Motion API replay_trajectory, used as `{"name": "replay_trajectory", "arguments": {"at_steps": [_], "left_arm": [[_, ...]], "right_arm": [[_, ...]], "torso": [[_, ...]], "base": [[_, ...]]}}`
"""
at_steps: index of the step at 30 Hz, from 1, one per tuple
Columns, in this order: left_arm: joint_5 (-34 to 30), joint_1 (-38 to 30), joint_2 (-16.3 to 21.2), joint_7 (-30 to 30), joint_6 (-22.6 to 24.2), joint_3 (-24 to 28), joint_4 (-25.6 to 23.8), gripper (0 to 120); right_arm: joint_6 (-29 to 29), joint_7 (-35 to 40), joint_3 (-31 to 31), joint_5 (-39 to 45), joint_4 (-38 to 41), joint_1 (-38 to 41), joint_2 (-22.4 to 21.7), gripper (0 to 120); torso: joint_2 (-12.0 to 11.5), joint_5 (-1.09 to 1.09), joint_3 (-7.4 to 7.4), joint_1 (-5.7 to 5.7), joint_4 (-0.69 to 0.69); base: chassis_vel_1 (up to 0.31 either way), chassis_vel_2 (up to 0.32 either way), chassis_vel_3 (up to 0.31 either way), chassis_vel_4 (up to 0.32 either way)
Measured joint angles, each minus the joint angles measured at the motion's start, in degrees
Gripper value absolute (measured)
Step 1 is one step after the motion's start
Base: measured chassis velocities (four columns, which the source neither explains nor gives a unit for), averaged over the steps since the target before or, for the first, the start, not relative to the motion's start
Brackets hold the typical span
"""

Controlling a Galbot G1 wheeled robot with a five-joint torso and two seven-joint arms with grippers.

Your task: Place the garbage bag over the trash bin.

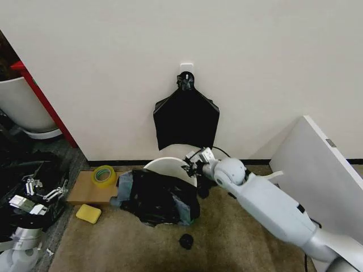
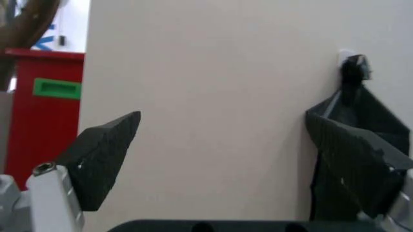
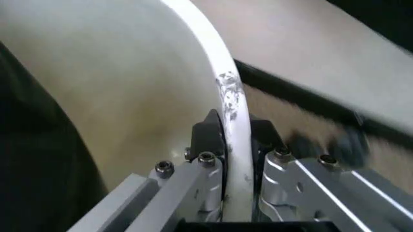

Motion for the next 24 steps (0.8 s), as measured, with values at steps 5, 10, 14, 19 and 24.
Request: {"name": "replay_trajectory", "arguments": {"at_steps": [5,10,14,19,24], "left_arm": [[4.3,1.5,-1.9,-7.7,0.4,1.9,-3.8,100],[9.6,4.6,-3.5,-20.5,2.9,5.8,-12.2,100],[14.1,7.3,-4.3,-36.1,6.6,13.1,-21.6,100],[20.3,8.9,-4.1,-47.5,10.3,19.9,-27.6,100],[24.9,9.8,-3.8,-52.4,11.9,21.8,-30.6,100]], "right_arm": [[6.1,16.5,3.5,10.2,8.7,-8.4,-0.9,1],[12.5,25.4,5.3,12.4,13.7,-15.2,-0.8,1],[17.4,30.8,7.5,11.3,15.2,-19.1,1.7,1],[20.1,34.1,9.4,9.6,16.0,-21.9,3.9,1],[21.4,35.7,11.7,8.0,17.5,-25.7,5.2,1]], "torso": [[0.0,0.00,-0.01,0.00,-0.03],[0.0,0.02,-0.01,0.00,-0.01],[0.0,0.02,-0.01,0.00,-0.03],[0.0,0.00,0.00,0.00,-0.02],[0.0,0.01,0.00,0.00,-0.01]], "base": [[0.000,0.000,0.000,0.000],[0.000,0.000,0.000,0.000],[0.000,0.000,0.000,0.000],[0.000,0.000,0.000,0.000],[0.000,0.000,0.000,0.000]]}}
